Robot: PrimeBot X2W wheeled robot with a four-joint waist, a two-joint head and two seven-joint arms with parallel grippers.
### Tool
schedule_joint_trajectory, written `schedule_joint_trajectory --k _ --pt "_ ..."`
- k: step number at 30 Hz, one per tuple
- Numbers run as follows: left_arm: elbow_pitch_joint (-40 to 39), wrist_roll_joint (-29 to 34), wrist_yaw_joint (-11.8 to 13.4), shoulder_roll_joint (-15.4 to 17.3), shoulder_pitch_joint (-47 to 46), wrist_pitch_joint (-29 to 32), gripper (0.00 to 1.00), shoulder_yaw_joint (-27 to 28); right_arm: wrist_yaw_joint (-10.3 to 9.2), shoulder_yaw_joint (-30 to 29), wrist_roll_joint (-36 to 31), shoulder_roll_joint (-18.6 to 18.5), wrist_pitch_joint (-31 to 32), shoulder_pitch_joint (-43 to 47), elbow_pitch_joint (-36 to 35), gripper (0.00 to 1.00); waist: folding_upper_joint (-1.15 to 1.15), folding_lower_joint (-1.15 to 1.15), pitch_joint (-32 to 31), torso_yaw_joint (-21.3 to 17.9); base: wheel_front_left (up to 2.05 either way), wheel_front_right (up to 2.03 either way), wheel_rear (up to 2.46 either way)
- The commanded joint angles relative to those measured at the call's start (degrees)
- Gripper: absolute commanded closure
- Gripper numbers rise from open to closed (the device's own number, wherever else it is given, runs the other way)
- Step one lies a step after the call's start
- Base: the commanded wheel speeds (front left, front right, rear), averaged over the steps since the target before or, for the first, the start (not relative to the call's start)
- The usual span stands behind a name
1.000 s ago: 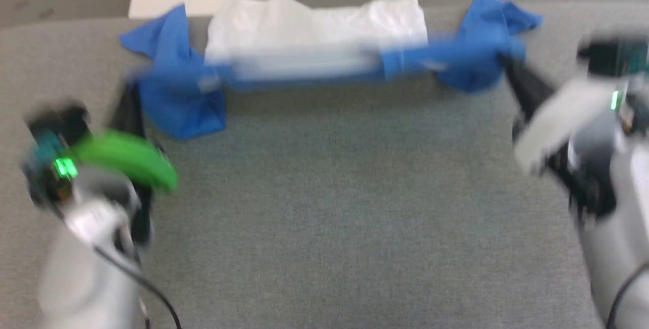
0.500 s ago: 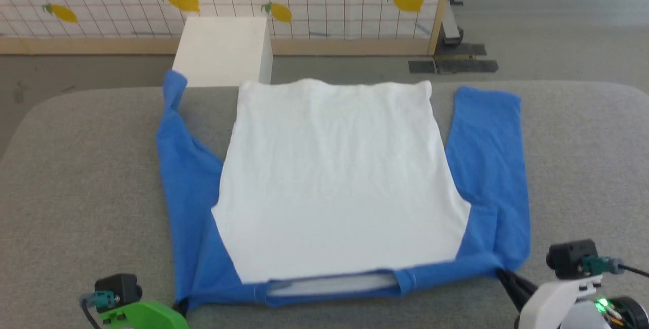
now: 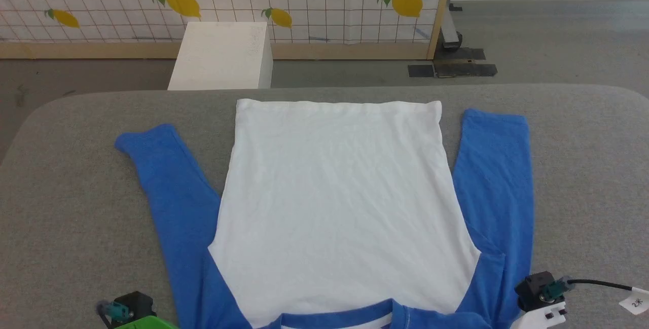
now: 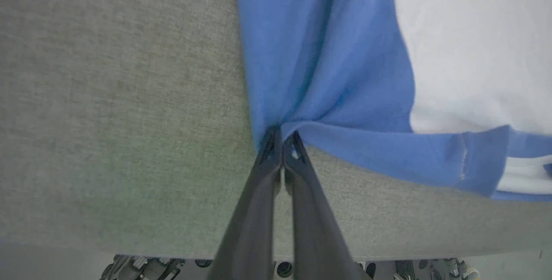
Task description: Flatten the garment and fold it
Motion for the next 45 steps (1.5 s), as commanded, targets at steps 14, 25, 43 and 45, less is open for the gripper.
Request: schedule_joint_trajectory --k 14,25,43,45 --pt "-8.08 2.96 2.39 3.74 -4.33 -11.67 0.0 8.99 -0.11 -11.37 3.37 2.93 -5.4 -2.42 -8.7 0.0 0.0 0.01 1.2 -0.56 0.0 0.0 0.0" --pt "-5.45 15.6 -6.61 2.08 -13.92 -50.25 0.0 8.67 -0.11 -24.78 -4.52 4.87 -8.73 -21.89 -3.2 0.0 0.0 0.01 8.16 -1.8 0.0 0.0 0.0" --pt "-8.42 26.36 -17.0 -6.95 -25.36 -51.83 0.0 11.44 -0.11 -27.08 -20.18 1.51 -2.87 -57.81 24.53 0.0 0.0 0.01 27.89 3.04 0.0 0.0 0.0" --pt "-8.71 26.75 -17.69 -7.65 -25.73 -51.83 0.0 12.28 -0.11 -26.42 -21.43 1.39 -2.12 -59.04 25.88 0.0 0.0 0.01 29.07 3.44 0.0 0.0 0.0"
